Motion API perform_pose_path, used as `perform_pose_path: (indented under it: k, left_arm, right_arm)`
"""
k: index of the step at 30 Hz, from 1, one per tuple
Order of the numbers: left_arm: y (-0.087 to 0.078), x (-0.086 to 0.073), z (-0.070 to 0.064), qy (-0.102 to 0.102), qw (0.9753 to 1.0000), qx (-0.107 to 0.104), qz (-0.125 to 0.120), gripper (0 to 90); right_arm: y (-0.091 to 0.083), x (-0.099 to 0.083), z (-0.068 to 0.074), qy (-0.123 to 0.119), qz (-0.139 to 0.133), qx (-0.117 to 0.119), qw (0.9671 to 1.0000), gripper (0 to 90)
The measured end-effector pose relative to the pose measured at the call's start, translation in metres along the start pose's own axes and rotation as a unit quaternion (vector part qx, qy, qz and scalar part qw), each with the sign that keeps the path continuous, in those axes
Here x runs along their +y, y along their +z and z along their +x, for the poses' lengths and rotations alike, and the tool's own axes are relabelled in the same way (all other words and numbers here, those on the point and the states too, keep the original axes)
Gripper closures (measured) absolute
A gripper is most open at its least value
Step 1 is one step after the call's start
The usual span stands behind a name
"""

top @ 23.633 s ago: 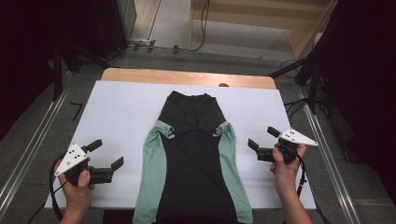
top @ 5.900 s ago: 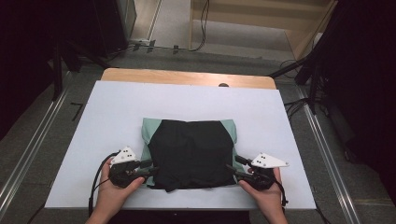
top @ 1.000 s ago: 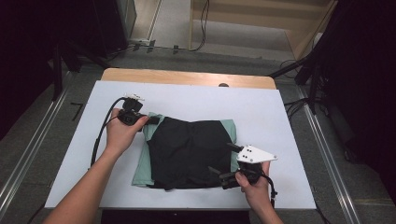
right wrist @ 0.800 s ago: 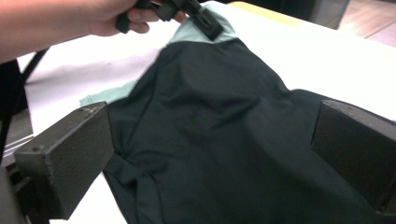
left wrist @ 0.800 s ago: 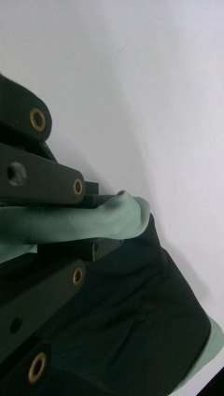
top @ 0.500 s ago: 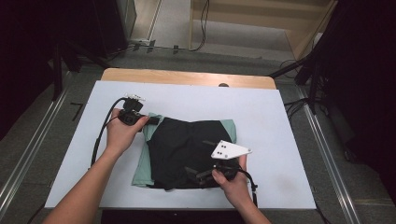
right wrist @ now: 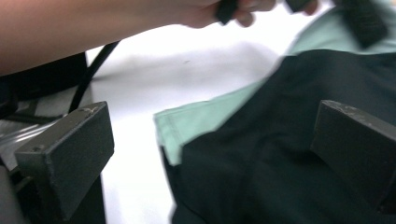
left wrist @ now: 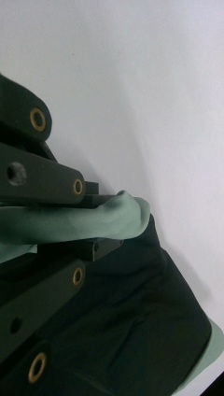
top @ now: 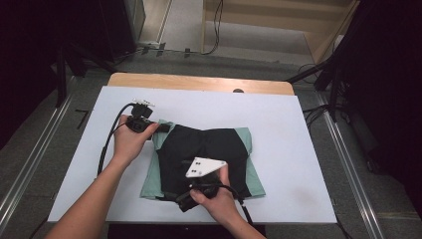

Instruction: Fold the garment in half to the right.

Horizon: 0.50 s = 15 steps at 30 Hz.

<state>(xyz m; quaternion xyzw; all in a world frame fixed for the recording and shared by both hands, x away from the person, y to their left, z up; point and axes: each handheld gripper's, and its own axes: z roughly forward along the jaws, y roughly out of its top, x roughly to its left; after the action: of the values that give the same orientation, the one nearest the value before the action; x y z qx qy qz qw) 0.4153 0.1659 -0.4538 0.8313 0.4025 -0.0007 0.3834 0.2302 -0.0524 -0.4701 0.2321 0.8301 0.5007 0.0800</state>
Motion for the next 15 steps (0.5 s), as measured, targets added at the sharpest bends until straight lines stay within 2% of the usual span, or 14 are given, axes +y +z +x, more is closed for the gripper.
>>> perform_pose_path:
  k: [6, 8, 15]
  left_arm:
    - [0.000, 0.000, 0.000, -0.001, 1.0000, -0.001, 0.002, 83.8]
    - [0.000, 0.000, 0.001, -0.001, 1.0000, -0.003, 0.002, 83.8]
    - [-0.001, 0.000, 0.001, -0.002, 1.0000, -0.004, 0.001, 83.8]
  right_arm:
    - [0.030, 0.005, 0.018, -0.019, 0.023, 0.023, 0.9993, 0.0]
    - [0.040, 0.005, 0.023, -0.021, 0.029, 0.030, 0.9989, 4.2]
    - [0.067, 0.003, 0.030, -0.007, 0.060, 0.040, 0.9974, 13.3]
